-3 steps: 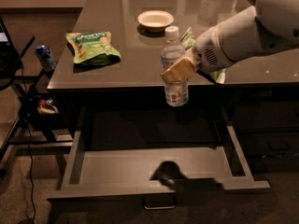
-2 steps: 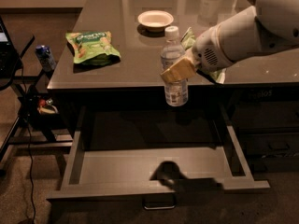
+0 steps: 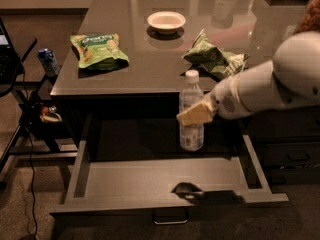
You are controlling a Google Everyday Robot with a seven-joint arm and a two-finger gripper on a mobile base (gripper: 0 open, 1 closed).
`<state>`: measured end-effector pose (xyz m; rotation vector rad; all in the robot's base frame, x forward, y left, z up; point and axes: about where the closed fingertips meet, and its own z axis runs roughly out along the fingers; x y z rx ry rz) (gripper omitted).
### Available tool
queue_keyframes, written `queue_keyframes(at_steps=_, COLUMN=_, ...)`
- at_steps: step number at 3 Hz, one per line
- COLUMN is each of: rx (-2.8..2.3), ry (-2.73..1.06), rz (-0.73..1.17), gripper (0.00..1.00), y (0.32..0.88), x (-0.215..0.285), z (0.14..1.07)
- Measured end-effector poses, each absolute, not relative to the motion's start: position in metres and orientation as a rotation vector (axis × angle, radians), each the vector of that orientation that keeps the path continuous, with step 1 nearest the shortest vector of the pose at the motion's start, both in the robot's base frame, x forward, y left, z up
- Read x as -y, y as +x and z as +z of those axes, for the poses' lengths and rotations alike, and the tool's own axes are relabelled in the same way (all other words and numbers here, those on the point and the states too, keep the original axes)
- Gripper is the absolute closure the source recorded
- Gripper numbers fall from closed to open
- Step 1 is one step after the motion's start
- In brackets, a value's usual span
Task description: Place blue plastic bottle into top drawer
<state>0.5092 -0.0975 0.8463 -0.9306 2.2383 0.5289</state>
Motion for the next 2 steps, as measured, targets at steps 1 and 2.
queue_keyframes(at_steps=1, rx=-2.289, ry=-0.873, rz=0.585, gripper=1.0, y=0.4911, x=0.1037, z=0.8076)
queue_keyframes(at_steps=2, rx=-2.289, ry=-0.873, rz=0.585, gripper=1.0, y=0.491, x=0.1033, z=0.8073)
